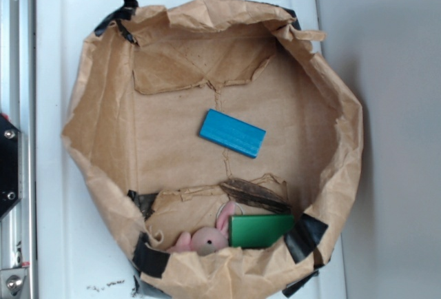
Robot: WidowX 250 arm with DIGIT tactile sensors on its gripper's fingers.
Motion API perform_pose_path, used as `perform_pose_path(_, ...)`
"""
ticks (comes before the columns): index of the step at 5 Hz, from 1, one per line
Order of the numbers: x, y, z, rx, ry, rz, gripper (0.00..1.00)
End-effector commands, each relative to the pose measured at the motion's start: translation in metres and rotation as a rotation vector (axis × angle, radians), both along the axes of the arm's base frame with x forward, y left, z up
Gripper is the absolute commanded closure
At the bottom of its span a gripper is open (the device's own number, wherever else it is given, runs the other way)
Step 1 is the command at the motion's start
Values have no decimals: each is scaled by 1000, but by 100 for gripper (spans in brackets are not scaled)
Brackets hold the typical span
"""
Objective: Grab the blue block.
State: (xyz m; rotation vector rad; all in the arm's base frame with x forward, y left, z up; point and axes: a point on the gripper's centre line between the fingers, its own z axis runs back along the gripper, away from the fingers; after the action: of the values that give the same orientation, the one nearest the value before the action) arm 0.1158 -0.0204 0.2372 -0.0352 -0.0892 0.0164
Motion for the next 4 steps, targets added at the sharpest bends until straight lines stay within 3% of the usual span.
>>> perform_pose_path(1,0,0,0,0,0,0,0)
perform_pose_path(2,50,-3,-14,-64,59,25,0)
perform_pose_path(3,66,5,-18,-60,22,60,0)
perform_pose_path(4,90,17,-26,-29,38,69,0)
